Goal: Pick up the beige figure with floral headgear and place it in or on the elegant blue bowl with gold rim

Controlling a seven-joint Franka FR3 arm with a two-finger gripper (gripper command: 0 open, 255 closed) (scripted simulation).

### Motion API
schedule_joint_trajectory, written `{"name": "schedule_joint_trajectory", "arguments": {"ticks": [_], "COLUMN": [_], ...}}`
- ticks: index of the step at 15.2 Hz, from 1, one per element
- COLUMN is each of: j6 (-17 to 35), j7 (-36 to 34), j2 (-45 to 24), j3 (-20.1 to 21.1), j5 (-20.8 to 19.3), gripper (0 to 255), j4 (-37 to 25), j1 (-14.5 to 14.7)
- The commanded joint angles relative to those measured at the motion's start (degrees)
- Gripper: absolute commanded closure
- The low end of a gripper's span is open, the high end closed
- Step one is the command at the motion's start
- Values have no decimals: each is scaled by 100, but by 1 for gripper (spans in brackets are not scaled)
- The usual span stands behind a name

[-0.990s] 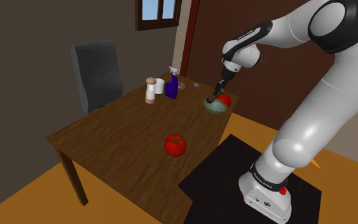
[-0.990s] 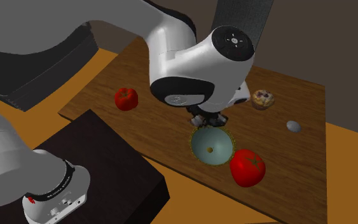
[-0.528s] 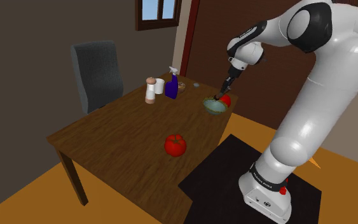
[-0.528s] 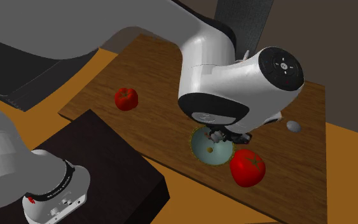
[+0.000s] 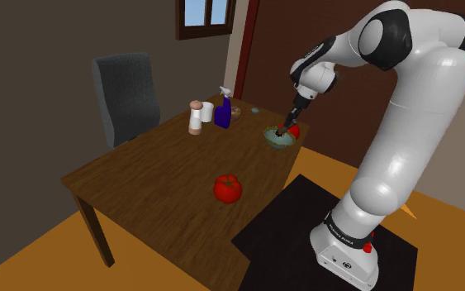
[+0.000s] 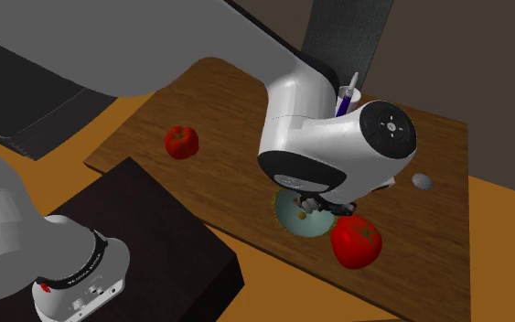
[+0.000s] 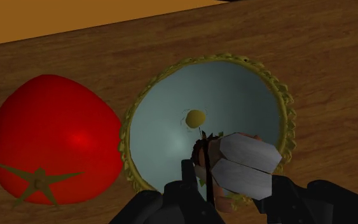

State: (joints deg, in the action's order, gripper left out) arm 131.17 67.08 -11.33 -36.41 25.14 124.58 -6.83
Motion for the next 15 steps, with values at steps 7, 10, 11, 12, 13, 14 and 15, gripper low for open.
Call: {"name": "schedule_joint_trajectory", "arguments": {"ticks": [7,10,11,12,13,14,15], "j6": [324,324,324,324,324,324,324], "j7": [365,365,365,365,365,365,365], "j2": [-393,-394,-394,-394,-394,-394,-393], "j3": [151,151,151,151,151,151,151], "j5": [440,440,440,440,440,440,440], "gripper": [255,255,255,255,255,0,0], "j4": [72,71,71,71,71,71,71], "j1": [-119,-119,-119,-119,-119,-119,-119]}}
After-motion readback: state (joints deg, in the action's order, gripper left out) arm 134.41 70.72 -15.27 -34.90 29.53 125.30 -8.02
